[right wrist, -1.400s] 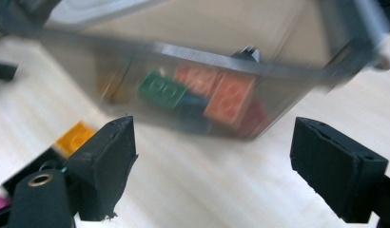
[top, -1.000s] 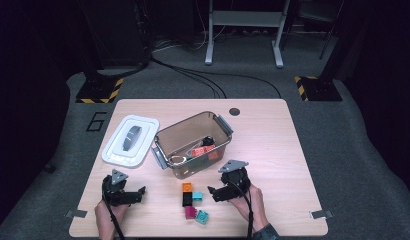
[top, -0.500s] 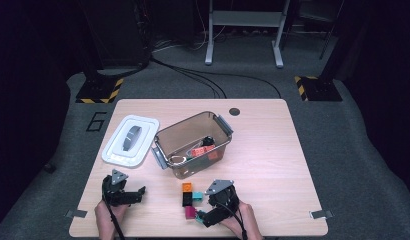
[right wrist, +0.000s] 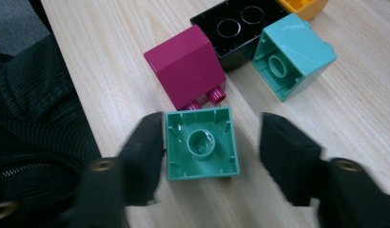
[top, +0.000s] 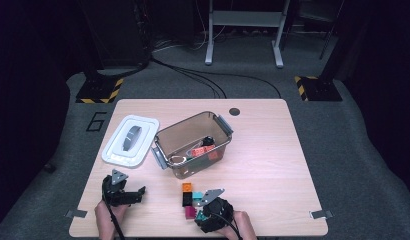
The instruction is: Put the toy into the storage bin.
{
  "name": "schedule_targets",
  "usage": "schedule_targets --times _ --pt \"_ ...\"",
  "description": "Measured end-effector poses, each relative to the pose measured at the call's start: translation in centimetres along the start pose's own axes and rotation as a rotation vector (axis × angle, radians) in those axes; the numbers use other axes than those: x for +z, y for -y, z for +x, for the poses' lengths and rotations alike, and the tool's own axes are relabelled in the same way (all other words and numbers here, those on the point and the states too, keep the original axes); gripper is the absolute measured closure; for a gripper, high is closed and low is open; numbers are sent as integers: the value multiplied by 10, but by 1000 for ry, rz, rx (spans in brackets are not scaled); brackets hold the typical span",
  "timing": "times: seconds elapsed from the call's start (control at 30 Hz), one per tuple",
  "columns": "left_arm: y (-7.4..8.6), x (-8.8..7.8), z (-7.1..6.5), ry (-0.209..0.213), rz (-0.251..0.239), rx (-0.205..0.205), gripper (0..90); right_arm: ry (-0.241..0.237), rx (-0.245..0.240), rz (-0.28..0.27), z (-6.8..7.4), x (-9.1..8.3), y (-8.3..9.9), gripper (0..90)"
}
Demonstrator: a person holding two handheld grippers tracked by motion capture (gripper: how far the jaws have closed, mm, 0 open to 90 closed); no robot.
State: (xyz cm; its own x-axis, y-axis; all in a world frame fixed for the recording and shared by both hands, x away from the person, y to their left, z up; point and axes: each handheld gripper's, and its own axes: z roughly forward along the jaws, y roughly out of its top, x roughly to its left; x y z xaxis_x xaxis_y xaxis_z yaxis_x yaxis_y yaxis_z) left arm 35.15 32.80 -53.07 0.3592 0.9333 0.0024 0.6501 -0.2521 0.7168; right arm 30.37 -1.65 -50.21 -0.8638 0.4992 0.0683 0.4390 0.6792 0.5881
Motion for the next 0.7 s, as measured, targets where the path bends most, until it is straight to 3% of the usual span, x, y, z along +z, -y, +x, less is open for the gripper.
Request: schedule_targets --times 0.13,0.4,0.7 --pt "0 0 0 0 0 0 18 13 -14 5 0 -2 -1 573" --pt "0 0 0 0 0 0 18 62 20 -26 -6 -10 1 583" --pt "0 0 0 -2 -4 -1 18 137 89 -71 -31 -25 4 584"
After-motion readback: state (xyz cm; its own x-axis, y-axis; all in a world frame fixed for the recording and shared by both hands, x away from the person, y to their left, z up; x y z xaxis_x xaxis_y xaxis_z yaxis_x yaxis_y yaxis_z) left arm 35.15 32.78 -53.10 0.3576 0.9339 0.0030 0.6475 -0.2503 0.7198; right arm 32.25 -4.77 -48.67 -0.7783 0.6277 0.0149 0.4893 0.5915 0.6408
